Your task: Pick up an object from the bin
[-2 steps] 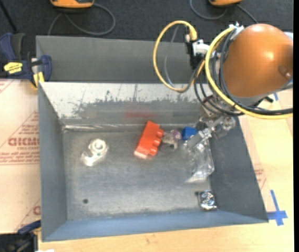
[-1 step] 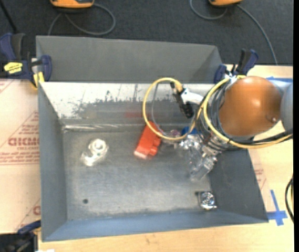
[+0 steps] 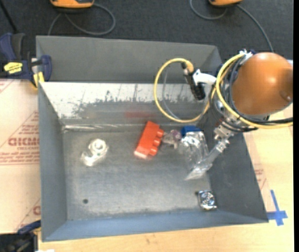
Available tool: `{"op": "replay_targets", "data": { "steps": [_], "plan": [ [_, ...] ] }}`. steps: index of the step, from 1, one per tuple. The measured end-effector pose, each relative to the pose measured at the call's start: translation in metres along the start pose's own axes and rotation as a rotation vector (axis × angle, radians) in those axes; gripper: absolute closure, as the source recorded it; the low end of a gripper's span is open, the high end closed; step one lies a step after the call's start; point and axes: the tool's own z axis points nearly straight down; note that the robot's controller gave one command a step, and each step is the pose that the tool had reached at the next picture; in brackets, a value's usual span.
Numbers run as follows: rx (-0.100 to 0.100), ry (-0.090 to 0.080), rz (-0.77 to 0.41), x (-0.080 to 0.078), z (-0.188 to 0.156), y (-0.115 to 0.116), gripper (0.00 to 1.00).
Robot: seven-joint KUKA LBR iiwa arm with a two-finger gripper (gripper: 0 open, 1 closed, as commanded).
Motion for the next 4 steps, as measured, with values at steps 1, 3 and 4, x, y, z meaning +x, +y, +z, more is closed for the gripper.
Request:
{"op": "replay_targets", "data": {
  "steps": [1,3,4],
  "plan": [
    [0.019,-0.018,-0.107,0.037,0.029,-0.035,0.00],
    [0.006,0.007,-0.718,-0.012,0.059,-0.087,1.00],
    [0.009,0.007,-0.720,-0.012,0.061,-0.086,1.00]
  ]
}}
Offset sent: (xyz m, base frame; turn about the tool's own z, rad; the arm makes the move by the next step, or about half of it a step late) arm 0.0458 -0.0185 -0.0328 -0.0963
